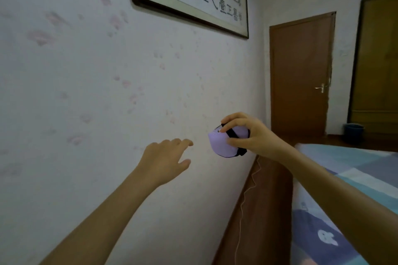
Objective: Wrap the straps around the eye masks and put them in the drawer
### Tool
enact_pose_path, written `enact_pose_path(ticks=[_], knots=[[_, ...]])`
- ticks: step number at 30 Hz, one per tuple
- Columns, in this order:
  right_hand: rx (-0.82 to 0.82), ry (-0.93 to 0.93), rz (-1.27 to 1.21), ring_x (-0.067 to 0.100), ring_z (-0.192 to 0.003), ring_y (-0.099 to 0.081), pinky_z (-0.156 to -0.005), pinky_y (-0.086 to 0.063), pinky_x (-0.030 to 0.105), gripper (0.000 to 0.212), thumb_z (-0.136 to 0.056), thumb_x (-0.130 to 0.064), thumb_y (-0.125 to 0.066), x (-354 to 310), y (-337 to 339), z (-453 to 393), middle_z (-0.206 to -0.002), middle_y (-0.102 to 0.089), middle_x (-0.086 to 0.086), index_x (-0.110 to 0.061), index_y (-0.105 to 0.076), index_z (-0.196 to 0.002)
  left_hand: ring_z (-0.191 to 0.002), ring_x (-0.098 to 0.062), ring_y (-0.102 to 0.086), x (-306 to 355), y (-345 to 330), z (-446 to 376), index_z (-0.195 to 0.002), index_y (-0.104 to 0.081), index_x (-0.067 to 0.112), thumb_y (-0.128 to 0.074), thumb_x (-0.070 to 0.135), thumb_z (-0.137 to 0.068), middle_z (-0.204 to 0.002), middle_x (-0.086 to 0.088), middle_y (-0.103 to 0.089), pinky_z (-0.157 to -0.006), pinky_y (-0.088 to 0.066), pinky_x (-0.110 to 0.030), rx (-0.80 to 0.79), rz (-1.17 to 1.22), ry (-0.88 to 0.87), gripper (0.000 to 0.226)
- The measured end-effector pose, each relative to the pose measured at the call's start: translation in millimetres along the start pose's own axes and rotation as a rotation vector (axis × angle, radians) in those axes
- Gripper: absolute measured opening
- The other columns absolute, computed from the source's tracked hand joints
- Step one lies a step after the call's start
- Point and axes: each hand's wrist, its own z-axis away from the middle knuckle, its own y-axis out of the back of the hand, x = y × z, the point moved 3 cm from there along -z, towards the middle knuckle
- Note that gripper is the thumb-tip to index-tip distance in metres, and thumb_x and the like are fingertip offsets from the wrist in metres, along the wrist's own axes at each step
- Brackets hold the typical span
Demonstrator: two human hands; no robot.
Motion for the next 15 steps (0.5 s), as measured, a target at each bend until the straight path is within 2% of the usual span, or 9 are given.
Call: enact_pose_path(ticks=[3, 8, 15], knots=[[0.024, -0.02, 0.025, 0.009, -0.112, -0.055, -0.096, -0.046, 0.023, 0.023, -0.08, -0.007, -0.071, 32, 15, -24, -0.119, -0.057, -0.001, -0.017, -0.071, -0.101, -0.114, -0.015, -0.055, -18, -17, -62, -0.139, -0.034, 0.034, -0.042, 0.05, -0.093, -0.135, 0.009, -0.053, -0.083, -0.046, -0.033, 0.03, 0.012, -0.041, 0.049], [0.087, -0.156, 0.13, -0.004, -0.11, -0.052, -0.09, -0.045, 0.01, 0.026, -0.079, -0.01, -0.071, 103, 38, -50, -0.117, -0.056, -0.013, -0.029, -0.069, -0.097, -0.118, -0.016, -0.052, -22, -69, -185, -0.139, -0.036, 0.031, -0.044, 0.048, -0.093, -0.139, 0.008, -0.048, -0.083, -0.045, -0.034, 0.079, 0.077, -0.168, 0.049], [0.153, -0.325, 0.283, 0.002, -0.112, -0.054, -0.098, -0.047, 0.029, 0.027, -0.08, -0.009, -0.071, 194, 69, -116, -0.117, -0.057, -0.012, -0.032, -0.068, -0.096, -0.117, -0.015, -0.051, -34, -152, -341, -0.141, -0.036, 0.03, -0.044, 0.047, -0.093, -0.14, 0.008, -0.046, -0.083, -0.043, -0.033, 0.144, 0.184, -0.332, 0.052]])
